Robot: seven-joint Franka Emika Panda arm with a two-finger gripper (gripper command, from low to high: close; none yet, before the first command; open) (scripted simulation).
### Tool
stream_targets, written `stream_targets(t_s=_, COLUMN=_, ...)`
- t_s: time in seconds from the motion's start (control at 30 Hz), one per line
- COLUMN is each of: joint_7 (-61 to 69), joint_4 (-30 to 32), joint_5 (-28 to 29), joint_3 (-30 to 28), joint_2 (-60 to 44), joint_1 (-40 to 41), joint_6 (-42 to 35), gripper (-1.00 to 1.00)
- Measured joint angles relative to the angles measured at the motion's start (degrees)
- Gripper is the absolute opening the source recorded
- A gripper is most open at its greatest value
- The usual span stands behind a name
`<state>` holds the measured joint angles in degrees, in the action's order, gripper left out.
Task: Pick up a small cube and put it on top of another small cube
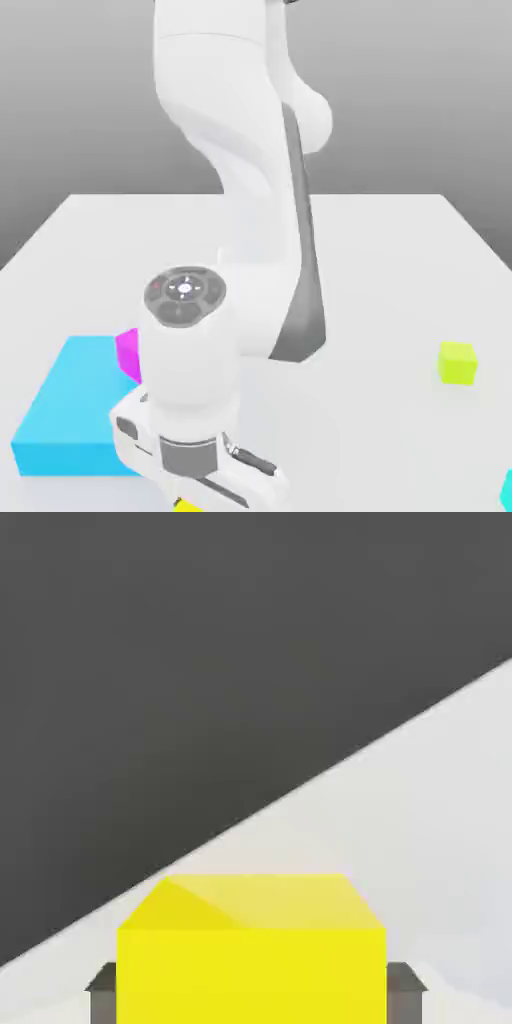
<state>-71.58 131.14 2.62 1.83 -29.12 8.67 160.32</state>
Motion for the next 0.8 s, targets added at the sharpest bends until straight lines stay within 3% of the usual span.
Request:
stream_targets(t_s=0.23, joint_7=1.23, joint_4=2.37, joint_5=-0.58, joint_3=1.48, joint_2=9.07, joint_1=0.08, joint_6=-6.73, gripper=-1.0)
stream_targets(t_s=0.57, joint_7=20.07, joint_4=14.28, joint_5=-1.06, joint_3=19.68, joint_2=21.36, joint_1=-11.06, joint_6=-7.15, gripper=-1.0)
stream_targets(t_s=0.67, joint_7=26.92, joint_4=17.98, joint_5=-2.51, joint_3=25.21, joint_2=25.05, joint_1=-16.49, joint_6=-7.05, gripper=-1.0)
stream_targets(t_s=0.8, joint_7=37.98, joint_4=23.49, joint_5=-5.58, joint_3=29.49, joint_2=30.75, joint_1=-29.4, joint_6=-6.99, gripper=-1.0)
